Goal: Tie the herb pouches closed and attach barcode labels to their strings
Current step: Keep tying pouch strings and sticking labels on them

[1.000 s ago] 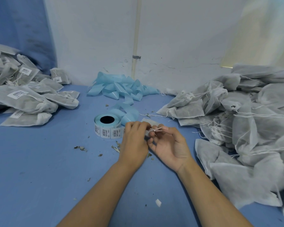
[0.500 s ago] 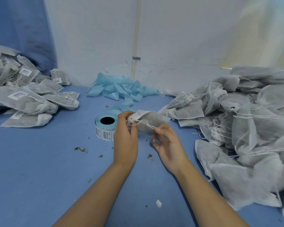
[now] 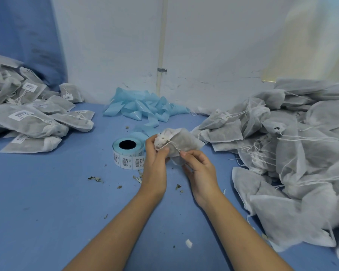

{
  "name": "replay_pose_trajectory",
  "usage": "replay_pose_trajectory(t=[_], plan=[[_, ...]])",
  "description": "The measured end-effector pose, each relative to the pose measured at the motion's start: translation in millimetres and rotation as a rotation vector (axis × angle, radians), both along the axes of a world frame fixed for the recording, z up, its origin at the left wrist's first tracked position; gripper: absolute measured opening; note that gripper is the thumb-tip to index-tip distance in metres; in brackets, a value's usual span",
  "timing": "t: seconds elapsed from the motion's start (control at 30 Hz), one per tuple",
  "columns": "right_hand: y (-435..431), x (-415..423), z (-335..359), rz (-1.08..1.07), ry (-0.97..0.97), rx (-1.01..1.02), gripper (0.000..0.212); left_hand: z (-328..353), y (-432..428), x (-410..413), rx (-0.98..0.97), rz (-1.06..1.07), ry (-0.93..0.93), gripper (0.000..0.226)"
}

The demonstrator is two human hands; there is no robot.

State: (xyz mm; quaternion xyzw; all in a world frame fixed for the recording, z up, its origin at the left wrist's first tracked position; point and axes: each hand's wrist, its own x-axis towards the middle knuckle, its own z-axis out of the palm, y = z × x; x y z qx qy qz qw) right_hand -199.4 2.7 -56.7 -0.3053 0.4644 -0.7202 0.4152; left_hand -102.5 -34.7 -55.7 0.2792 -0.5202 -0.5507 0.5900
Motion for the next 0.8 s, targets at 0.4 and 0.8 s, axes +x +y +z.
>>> replay_pose_trajectory(t=[0.4,0.8], plan=[[-3.1,5.7,-2.0,-0.006,0.008,0.014,0.010,0.5,-7.1,0.8,0.057,0.153,0.051,0.020],[-0.9,8.6,-4.0,-0.021,0.155,0.026,0.008,-0.5,-4.2,1.5,-0.045,0.110,-0.018,0.055]])
